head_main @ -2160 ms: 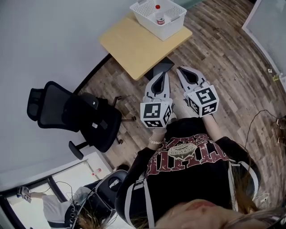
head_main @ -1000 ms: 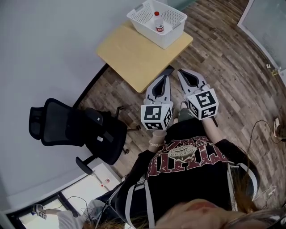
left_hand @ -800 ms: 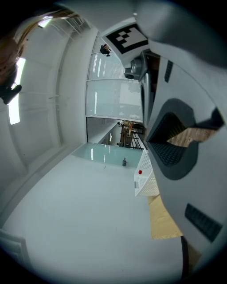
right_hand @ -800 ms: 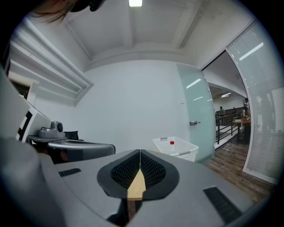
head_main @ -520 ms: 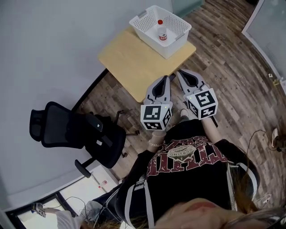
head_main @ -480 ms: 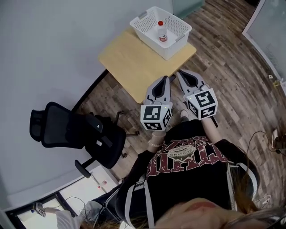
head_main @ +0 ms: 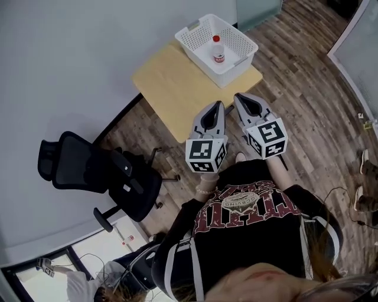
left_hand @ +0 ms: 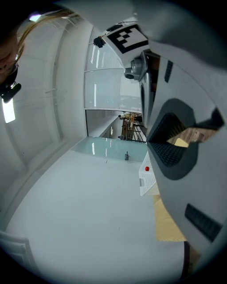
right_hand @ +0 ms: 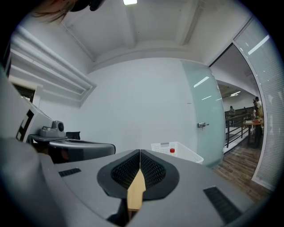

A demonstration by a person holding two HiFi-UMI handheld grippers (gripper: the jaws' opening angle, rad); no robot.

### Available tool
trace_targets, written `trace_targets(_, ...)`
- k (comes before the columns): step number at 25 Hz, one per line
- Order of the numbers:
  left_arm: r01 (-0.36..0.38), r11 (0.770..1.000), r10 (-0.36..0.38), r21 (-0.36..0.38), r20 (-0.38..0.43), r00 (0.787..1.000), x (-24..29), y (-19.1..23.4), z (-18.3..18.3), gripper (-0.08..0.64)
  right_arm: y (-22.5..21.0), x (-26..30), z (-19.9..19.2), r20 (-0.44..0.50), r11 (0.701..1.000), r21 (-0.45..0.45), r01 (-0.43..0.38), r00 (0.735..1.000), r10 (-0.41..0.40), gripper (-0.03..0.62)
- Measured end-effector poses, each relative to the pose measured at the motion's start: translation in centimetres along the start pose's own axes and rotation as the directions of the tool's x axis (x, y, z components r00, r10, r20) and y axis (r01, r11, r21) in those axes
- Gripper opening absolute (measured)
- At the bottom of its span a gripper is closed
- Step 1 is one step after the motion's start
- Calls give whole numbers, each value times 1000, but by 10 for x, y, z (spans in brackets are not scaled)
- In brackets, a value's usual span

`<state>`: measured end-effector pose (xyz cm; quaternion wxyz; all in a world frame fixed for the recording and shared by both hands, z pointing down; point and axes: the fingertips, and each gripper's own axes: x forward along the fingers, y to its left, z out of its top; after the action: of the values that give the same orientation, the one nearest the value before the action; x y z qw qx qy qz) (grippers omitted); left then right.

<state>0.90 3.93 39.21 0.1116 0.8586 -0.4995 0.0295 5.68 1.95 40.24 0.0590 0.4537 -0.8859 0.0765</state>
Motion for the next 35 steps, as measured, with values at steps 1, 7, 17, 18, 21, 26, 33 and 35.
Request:
trace_targets(1,-5,1000,5,1,2,1000,3,0,0,48,-3,1,-1,-1,1000,0,-3,1000,3,18)
trace_targets(7,-17,1000,17,2,4,1000,16,-4,0,48,-20,2,-1,4,1000,5,-7,1000,7,18)
trace_targets(17,2,1000,-2,-17,4,1000,41,5,4,48,-42,13,-2,-3,1000,17,25,1000,-25,18)
trace_targets(18,7,1000,-7,-17,5,1000,45,7,5,48,-46,16,-1,-2,999,17,33,999,-33,18)
trace_targets(21,19,1000,-19,-17,4,1000,59,15,8,48,-55,26,1,-4,999,19,49,999,-49,18)
trace_targets(26,50,999,-50,-14,0,999,80,27,15,48,-69,45,6,-3,997,23,79,997,-79,18)
trace_targets(33,88,996,-88,-18,-11,996,108,55,21,48,-79,81,13,-6,994,27,109,994,-109,18)
trace_targets(35,100,995,-100,-23,-18,995,115,65,21,48,-80,94,15,-4,993,28,116,993,-116,18)
